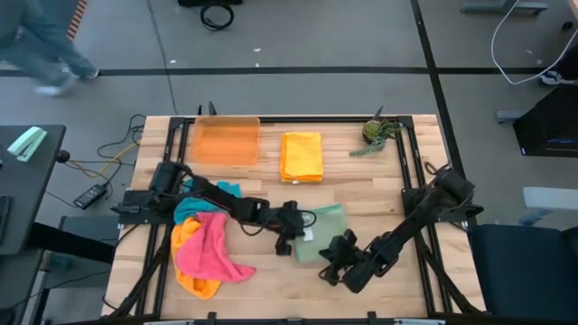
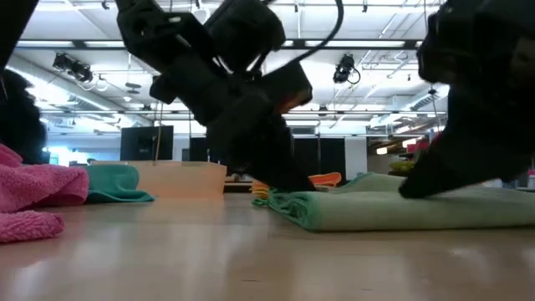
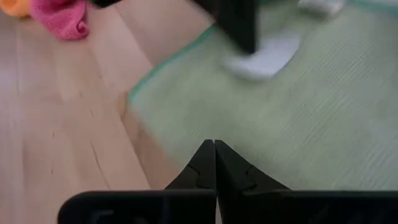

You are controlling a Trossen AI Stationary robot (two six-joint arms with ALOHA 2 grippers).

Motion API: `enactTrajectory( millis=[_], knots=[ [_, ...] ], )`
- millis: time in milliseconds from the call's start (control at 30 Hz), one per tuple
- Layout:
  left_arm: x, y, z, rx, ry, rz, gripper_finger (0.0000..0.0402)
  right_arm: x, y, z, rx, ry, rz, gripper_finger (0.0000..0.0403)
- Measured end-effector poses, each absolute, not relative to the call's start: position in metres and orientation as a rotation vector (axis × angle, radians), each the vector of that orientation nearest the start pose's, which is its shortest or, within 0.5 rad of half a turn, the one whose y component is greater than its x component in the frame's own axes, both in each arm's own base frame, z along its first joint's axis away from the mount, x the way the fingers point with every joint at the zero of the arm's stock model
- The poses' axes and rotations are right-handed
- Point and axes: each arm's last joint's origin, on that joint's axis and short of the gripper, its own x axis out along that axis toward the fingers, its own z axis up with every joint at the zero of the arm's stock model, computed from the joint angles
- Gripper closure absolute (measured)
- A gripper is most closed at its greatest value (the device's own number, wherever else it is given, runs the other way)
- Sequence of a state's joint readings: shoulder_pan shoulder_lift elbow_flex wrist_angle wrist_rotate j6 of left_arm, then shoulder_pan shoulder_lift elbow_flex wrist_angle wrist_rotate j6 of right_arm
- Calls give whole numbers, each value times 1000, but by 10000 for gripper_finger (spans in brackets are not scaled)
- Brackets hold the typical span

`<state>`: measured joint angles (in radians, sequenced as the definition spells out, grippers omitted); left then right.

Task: Fold microfiber towels
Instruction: Fold the light green towel

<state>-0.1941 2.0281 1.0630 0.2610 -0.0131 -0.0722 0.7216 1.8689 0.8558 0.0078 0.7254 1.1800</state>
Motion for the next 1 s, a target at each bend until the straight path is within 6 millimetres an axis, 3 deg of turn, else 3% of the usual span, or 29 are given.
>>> enactTrajectory(
  millis=[133,267,433,567,667,833,1000],
  knots=[
    [390,-67,108,39,760,-131,396,256,204,94,497,707,-401,402],
    [387,-73,107,-5,794,-150,387,242,203,104,428,830,-376,403],
    [381,-106,110,-81,772,-371,396,213,185,142,233,1042,-313,403],
    [379,-127,129,-22,641,-477,388,198,166,183,220,966,-336,403],
    [381,-125,152,27,541,-396,387,195,165,200,320,811,-314,403],
    [379,-114,160,85,557,-332,395,208,180,173,433,698,-216,403],
    [371,-100,127,59,801,-299,385,220,189,125,464,714,-266,403]
  ],
)
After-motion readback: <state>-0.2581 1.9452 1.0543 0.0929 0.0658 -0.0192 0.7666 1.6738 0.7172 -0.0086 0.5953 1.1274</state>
